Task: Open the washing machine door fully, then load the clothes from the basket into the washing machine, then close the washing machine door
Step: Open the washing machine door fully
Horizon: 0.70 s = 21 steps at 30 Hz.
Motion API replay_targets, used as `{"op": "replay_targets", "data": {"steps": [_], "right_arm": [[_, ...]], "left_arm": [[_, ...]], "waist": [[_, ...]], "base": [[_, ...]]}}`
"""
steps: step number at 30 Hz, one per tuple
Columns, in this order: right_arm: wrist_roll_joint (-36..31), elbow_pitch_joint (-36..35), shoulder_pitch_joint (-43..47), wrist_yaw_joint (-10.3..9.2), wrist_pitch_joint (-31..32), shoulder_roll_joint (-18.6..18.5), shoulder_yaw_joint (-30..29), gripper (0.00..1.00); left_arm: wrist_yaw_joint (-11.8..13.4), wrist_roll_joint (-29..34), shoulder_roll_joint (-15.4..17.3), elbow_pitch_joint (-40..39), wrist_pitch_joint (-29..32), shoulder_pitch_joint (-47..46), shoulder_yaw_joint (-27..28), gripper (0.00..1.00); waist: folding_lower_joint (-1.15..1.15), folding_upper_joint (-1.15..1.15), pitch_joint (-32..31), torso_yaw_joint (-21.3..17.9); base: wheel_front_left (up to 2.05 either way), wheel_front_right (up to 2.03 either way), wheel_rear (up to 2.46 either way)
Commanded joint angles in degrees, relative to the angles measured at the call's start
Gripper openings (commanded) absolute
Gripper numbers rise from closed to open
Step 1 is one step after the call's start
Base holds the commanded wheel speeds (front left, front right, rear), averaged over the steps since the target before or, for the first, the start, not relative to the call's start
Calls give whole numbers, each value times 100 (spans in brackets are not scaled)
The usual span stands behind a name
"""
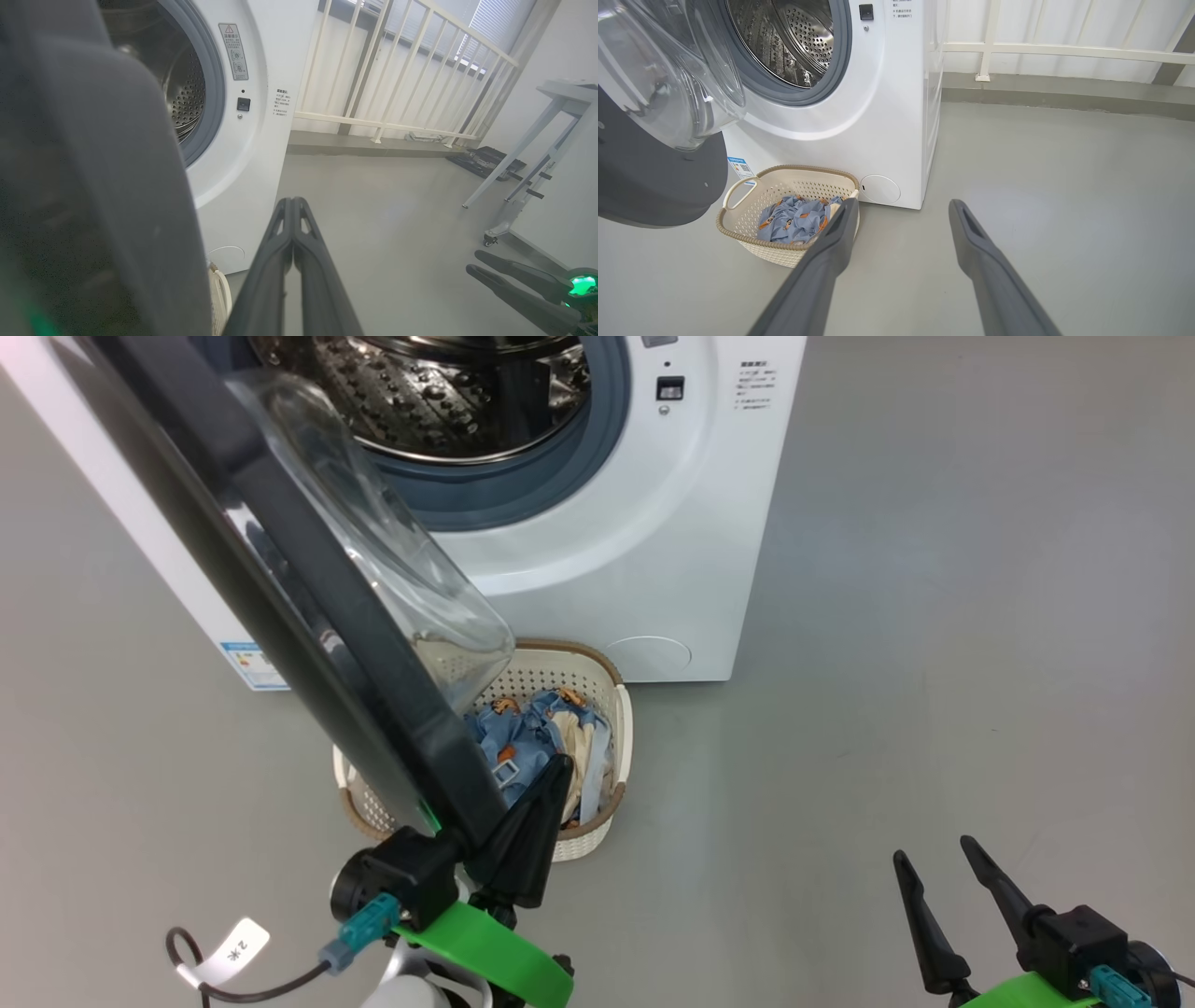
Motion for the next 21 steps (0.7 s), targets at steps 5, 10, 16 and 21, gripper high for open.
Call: {"op": "replay_targets", "data": {"steps": [5,10,16,21], "right_arm": [[100,-44,-249,10,-68,-38,195,100],[124,-10,-240,10,-68,-43,208,100],[161,37,-223,10,-68,-50,271,100],[190,74,-226,10,-68,-50,310,100]], "left_arm": [[243,-126,17,-45,-32,-178,190,0],[370,-71,16,-20,-32,-186,205,0],[562,-140,16,-45,-32,-119,205,0],[633,-126,16,-12,-32,-121,122,0]], "waist": [[0,0,12,111],[0,0,-19,193],[0,0,-66,257],[0,0,-102,269]], "base": [[0,0,0],[0,0,0],[0,0,0],[0,0,0]]}}
